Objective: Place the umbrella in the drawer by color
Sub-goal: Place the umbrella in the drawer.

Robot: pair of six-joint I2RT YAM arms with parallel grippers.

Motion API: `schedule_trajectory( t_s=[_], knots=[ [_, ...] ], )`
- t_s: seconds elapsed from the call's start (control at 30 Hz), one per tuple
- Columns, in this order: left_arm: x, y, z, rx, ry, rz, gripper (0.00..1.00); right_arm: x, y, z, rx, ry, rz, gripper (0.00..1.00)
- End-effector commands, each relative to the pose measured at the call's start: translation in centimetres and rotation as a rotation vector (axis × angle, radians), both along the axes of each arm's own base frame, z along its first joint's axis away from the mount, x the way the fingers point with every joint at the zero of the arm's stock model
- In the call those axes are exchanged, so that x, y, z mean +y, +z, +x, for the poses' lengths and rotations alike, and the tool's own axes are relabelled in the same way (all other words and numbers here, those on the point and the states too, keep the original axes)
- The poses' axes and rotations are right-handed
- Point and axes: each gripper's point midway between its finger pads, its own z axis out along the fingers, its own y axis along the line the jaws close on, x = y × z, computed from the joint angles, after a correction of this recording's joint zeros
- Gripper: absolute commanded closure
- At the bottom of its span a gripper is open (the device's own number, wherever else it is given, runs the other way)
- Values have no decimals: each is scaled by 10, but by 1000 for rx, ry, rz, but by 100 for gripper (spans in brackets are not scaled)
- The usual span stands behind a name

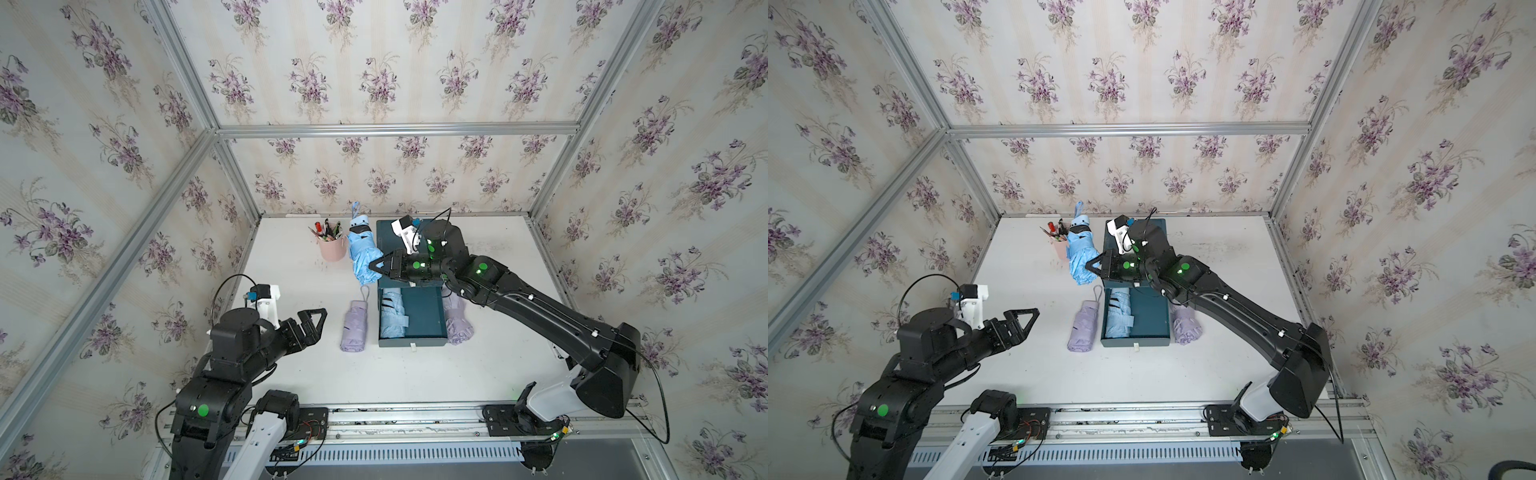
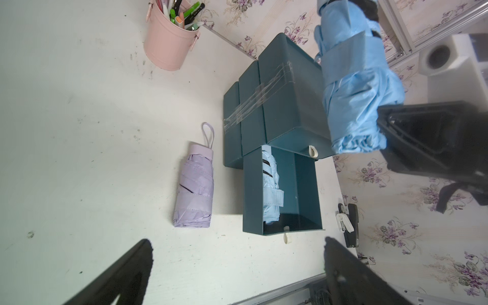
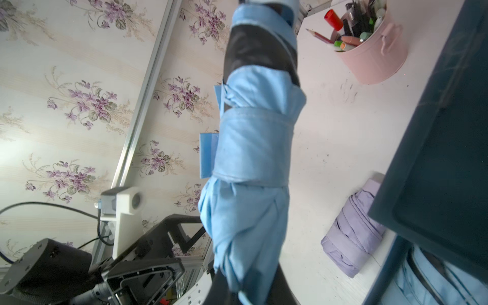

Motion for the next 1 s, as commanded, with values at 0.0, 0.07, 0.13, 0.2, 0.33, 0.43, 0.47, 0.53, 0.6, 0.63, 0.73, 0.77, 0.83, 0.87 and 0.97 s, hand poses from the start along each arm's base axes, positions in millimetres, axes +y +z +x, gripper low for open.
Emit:
schedule_trajectory(
  t_s=[0.0, 0.07, 0.13, 0.2, 0.33, 0.43, 0.47, 0.53, 0.6, 0.63, 0.73, 0.77, 0.83, 0.87, 0.97],
  knots=[
    [13, -9, -13, 16, 49, 49, 0, 1, 7, 9, -31, 3, 8, 100],
    [17, -11, -16, 2, 64, 56, 0, -1, 3, 19, -21, -12, -2, 100],
    [17, -14, -16, 2, 66, 58, 0, -1, 1, 27, -10, -20, -2, 100],
    [16, -20, -12, 25, 64, 58, 0, 0, 3, 32, -11, -23, 0, 100],
    [12, -32, 0, 75, 65, 49, 0, 4, 0, 38, -22, -12, -21, 100],
    [7, -36, 12, 75, 52, 27, 0, 5, -8, 45, -14, -18, -45, 100],
    [5, -34, 18, 62, 50, 24, 0, 5, -10, 48, -9, -26, -47, 100],
    [7, -33, 27, 45, 59, 36, 0, 3, -13, 51, -6, -39, -43, 100],
    [8, -33, 37, 40, 65, 58, 0, 0, -16, 54, -5, -58, -51, 100],
    [7, -35, 43, 48, 64, 64, 0, -3, -17, 57, -5, -72, -58, 100],
    [-2, -39, 57, 81, 27, 56, 0, -13, -17, 59, -8, -114, -70, 100],
    [-5, -40, 62, 94, 8, 55, 0, -18, -16, 59, -14, -129, -72, 100],
    [-13, -41, 69, 119, -31, 51, 0, -30, -14, 55, -30, -162, -85, 100],
    [-16, -42, 74, 129, -45, 49, 0, -39, -15, 53, -38, -180, -94, 100],
    [-30, -43, 87, 136, -106, 9, 0, -67, -19, 42, -44, -224, -125, 100]
  ],
)
